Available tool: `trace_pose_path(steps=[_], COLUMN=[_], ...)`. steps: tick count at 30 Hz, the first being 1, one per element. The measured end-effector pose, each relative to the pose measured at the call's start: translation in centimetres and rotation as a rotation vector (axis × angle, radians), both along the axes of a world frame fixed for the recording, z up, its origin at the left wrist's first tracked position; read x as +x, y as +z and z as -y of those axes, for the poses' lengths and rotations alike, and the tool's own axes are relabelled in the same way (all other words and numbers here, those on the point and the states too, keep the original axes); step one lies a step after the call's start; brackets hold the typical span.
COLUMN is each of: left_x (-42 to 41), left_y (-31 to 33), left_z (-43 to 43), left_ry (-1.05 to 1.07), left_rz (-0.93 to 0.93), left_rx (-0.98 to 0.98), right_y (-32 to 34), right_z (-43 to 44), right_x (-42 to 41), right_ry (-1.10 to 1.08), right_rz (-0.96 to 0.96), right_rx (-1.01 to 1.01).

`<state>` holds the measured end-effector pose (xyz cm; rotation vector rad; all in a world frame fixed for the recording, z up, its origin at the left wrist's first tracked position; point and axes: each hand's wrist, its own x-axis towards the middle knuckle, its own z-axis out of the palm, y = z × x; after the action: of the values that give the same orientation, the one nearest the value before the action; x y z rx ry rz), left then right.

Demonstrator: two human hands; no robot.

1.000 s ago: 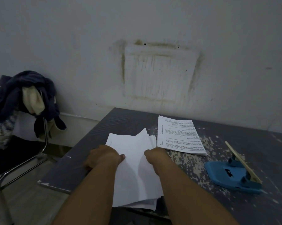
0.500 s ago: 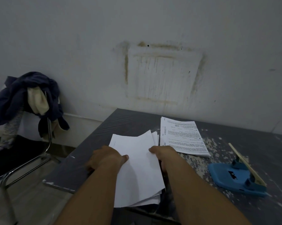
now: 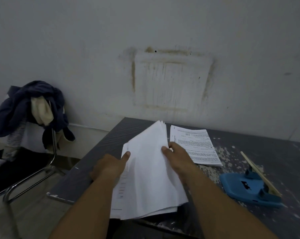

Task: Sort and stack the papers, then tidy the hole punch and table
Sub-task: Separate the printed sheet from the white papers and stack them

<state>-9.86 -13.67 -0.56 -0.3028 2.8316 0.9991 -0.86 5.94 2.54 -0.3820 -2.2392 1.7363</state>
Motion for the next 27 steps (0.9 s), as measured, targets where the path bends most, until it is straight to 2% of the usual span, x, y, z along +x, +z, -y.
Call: trace_pose_path(steps=[4,7,10,12,15,20,22,25,27], left_x=[-1.0,-0.2,1.2,1.5,1.3,2.2,2.3,2.2,2.2], left_y=[0.7,1.6,2.4,2.9,4.2,5.5,5.2,3.8,3.5], left_z=[-0.3,-1.2,-2.5,-3.6,-4.9,-6.5,-6.8,-6.6,-6.6], left_ry=[-0.024,-0.198,-0.386,-0.463,-0.432,-0.507,-0.560,-0.620,-0.618], left_rz=[-0.052,0.209,0.249,0.159,-0.035,-0.246,-0.253,-0.152,-0.104], left_rx=[0.691,1.143,1.372,1.403,1.284,1.118,1.046,0.931,0.910], right_y=[3.2,5.5,7.3,7.6,6.7,5.2,4.7,3.4,3.0], right_z=[-2.1,-3.3,-4.3,-5.2,-6.7,-8.7,-9.7,-10.7,-10.8], right_x=[0.7,1.1,1.7,2.3,3.3,4.7,5.3,6.6,7.1], right_ry=[0.163,0.214,0.175,0.075,-0.015,-0.086,-0.078,-0.029,-0.029], right_rz=[-0.110,-0.217,-0.312,-0.361,-0.377,-0.352,-0.291,-0.129,-0.105], right_rx=[-0.153,-0.236,-0.214,-0.129,-0.049,-0.062,-0.054,0.024,0.024])
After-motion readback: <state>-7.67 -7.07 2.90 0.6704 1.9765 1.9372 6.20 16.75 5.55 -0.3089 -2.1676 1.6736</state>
